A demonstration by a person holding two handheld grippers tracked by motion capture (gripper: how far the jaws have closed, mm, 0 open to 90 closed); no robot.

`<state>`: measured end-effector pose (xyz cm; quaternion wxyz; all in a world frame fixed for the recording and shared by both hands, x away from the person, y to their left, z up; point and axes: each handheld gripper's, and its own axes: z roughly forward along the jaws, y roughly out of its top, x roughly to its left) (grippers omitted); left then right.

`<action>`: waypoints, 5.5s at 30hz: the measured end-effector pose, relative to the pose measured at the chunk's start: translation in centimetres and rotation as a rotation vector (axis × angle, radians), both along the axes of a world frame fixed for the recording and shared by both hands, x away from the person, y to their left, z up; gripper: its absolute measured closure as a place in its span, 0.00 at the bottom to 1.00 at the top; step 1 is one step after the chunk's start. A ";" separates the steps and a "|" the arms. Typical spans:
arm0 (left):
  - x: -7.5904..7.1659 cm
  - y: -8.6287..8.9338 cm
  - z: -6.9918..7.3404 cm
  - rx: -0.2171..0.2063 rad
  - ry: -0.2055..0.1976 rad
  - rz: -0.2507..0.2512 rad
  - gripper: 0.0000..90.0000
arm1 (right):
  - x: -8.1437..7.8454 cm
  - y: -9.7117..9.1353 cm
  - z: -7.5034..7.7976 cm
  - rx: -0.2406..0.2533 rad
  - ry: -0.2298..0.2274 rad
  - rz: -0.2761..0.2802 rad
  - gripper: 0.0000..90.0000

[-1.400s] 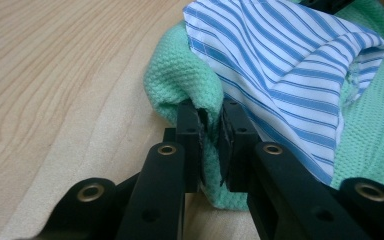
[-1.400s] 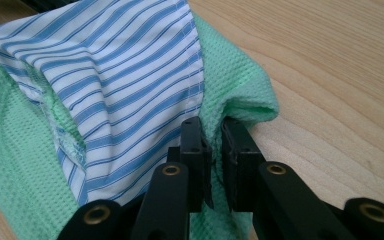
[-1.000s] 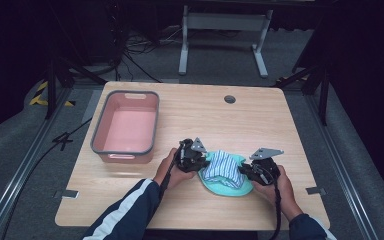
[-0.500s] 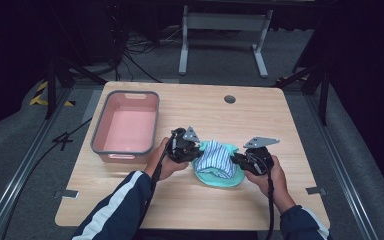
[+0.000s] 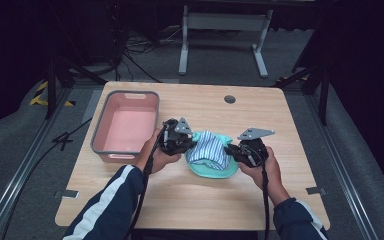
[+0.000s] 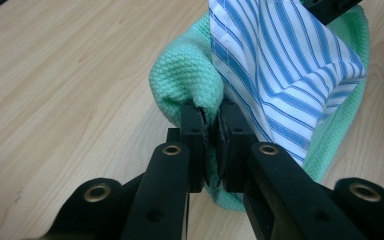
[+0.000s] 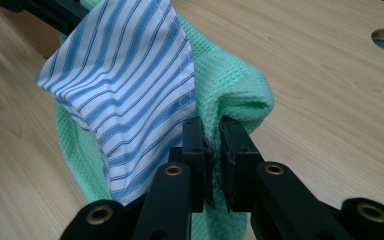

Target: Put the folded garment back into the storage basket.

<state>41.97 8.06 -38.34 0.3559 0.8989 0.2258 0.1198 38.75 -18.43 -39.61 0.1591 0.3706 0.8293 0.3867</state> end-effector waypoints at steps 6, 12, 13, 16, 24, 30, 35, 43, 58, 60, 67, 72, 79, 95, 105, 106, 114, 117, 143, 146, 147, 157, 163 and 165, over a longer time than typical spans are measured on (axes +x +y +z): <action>0.1 1.1 0.7 -0.011 -0.015 0.021 0.93 | 0.6 1.2 1.4 -0.009 -0.023 0.011 0.91; 0.1 2.5 1.5 -0.021 -0.039 0.041 0.93 | 1.0 2.9 2.8 -0.025 -0.049 0.038 0.91; 0.1 2.8 1.7 -0.017 -0.041 0.043 0.93 | 1.0 3.2 3.0 -0.027 -0.052 0.043 0.91; 0.1 3.4 2.0 -0.020 -0.045 0.057 0.93 | 1.2 3.9 3.4 -0.032 -0.060 0.054 0.91; 0.3 5.0 3.0 -0.004 -0.067 0.088 0.93 | 1.8 5.6 4.2 -0.025 -0.073 0.071 0.91; 0.4 6.5 3.5 -0.008 -0.074 0.117 0.93 | 2.3 7.1 4.8 -0.015 -0.084 0.089 0.91; 0.4 7.8 4.1 -0.004 -0.089 0.143 0.93 | 2.6 8.5 5.4 -0.010 -0.090 0.108 0.91; 0.4 9.7 4.8 -0.001 -0.107 0.179 0.93 | 3.1 10.8 6.1 0.000 -0.091 0.141 0.91; 0.1 13.3 6.2 -0.001 -0.127 0.240 0.93 | 4.0 14.4 7.3 0.008 -0.098 0.178 0.91; 0.1 13.8 6.2 -0.007 -0.124 0.251 0.93 | 4.1 14.9 7.4 0.007 -0.098 0.185 0.91; 0.1 15.4 6.3 0.008 -0.122 0.272 0.93 | 4.5 16.7 7.6 -0.001 -0.097 0.205 0.91; 0.0 16.8 6.6 0.010 -0.128 0.295 0.93 | 4.9 18.2 7.6 0.005 -0.091 0.222 0.91; -0.1 18.7 7.2 0.009 -0.143 0.332 0.93 | 5.3 20.3 7.9 0.017 -0.092 0.237 0.91; 0.1 21.9 6.2 0.018 -0.132 0.413 0.93 | 7.0 24.4 6.8 0.014 -0.073 0.269 0.91; 0.5 22.7 5.3 0.036 -0.115 0.436 0.93 | 7.6 25.9 5.6 0.000 -0.054 0.272 0.91; 0.6 22.8 5.0 0.042 -0.114 0.435 0.93 | 7.6 26.0 5.4 -0.001 -0.052 0.275 0.91; 1.2 22.7 3.8 0.050 -0.100 0.446 0.93 | 8.1 26.4 4.3 -0.008 -0.029 0.269 0.91; 1.5 22.6 3.3 0.067 -0.087 0.444 0.93 | 8.3 26.5 3.8 -0.014 -0.023 0.270 0.91; 2.2 21.5 0.8 0.147 -0.056 0.425 0.92 | 8.6 26.5 1.3 -0.088 0.028 0.286 0.90; 2.2 21.4 0.8 0.165 -0.052 0.417 0.91 | 8.6 26.4 1.3 -0.097 0.028 0.290 0.89; 2.2 21.4 0.8 0.174 -0.052 0.416 0.91 | 8.6 26.4 1.3 -0.103 0.028 0.287 0.88; 2.1 21.7 0.9 0.183 -0.065 0.435 0.80 | 8.7 26.1 1.3 -0.112 0.032 0.274 0.83; 1.7 21.6 1.2 0.164 -0.081 0.441 0.76 | 8.7 25.8 1.2 -0.115 0.032 0.274 0.81; 1.6 21.6 1.3 0.162 -0.087 0.441 0.75 | 8.6 25.6 1.2 -0.115 0.030 0.277 0.80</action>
